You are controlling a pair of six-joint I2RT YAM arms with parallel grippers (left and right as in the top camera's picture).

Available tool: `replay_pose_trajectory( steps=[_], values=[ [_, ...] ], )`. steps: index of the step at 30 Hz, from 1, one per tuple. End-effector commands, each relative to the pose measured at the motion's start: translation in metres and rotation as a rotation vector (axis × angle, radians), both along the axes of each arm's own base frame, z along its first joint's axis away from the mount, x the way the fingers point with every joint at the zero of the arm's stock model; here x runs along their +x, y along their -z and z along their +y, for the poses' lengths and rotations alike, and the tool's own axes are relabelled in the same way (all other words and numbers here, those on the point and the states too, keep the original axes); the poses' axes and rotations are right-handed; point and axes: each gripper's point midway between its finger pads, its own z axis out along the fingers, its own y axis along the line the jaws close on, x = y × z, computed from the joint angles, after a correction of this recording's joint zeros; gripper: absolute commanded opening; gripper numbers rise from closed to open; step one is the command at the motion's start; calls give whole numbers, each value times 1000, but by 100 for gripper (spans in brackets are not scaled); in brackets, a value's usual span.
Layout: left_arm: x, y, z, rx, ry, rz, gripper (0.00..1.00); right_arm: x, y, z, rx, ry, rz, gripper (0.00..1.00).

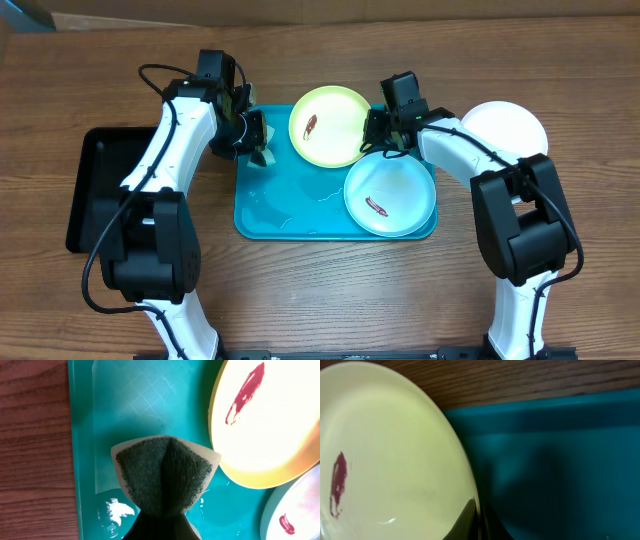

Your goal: Clean dirty plates on tray and stack at the side

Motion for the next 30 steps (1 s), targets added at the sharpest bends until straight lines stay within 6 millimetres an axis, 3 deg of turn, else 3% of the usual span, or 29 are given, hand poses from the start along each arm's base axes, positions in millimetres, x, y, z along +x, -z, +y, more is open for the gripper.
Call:
replay_pose_trajectory(
  steps=[1,14,21,26,30],
  values=[
    [2,-8,-2,-11,-1,-24,4,-6,-3,22,56,-63,16,4],
    [15,-21,-6,-31,54,-106,4,-58,-1,91,140,-197,122,4],
    [15,-32,-9,-42,61,-134,4,-75,12,92,-6,-130,130,4],
    [-2,-18,-10,-40,59,-56,4,-97,15,107,-50,-174,147,4],
    [-18,-2,-17,-45,32,11,4,-96,10,99,-174,-122,107,4]
  ],
)
